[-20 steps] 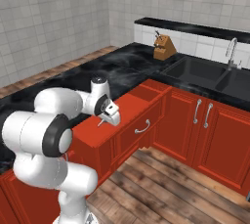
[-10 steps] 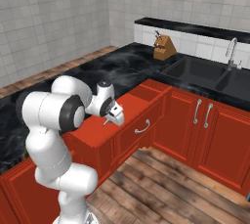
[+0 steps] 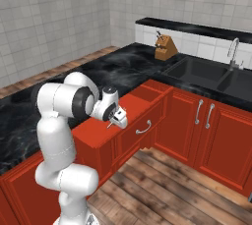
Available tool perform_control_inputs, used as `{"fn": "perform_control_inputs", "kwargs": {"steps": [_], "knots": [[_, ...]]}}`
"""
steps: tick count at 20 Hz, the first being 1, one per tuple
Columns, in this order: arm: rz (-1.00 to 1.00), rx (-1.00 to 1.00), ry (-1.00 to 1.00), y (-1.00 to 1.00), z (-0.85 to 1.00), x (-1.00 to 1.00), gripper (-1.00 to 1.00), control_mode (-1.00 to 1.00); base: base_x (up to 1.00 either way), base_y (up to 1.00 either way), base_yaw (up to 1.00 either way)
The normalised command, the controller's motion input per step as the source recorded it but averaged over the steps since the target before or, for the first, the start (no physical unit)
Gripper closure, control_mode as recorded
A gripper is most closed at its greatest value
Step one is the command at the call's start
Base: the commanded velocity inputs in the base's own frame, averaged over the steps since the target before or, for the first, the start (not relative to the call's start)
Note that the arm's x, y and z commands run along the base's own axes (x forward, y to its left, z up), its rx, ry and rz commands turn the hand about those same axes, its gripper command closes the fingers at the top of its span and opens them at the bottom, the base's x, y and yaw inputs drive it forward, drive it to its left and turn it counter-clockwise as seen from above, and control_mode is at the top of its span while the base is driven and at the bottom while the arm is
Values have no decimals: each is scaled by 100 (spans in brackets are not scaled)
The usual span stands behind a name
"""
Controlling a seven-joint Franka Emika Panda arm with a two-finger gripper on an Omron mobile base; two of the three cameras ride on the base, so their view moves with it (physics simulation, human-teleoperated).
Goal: Organize the utensils by type. Pick up the wooden spoons from the counter and place them in the open cabinet. Then pick up the metallic utensils from the counter and place them in the open drawer.
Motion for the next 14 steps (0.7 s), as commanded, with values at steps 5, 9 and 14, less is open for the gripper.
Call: {"fn": "perform_control_inputs", "kwargs": {"steps": [5,9,14], "knots": [[0,0,-1,0,-29,37,100,-100,0,0,0],[0,0,0,0,-34,34,100,-100,0,0,0],[0,0,0,-1,-41,29,100,-100,0,0,0]]}}
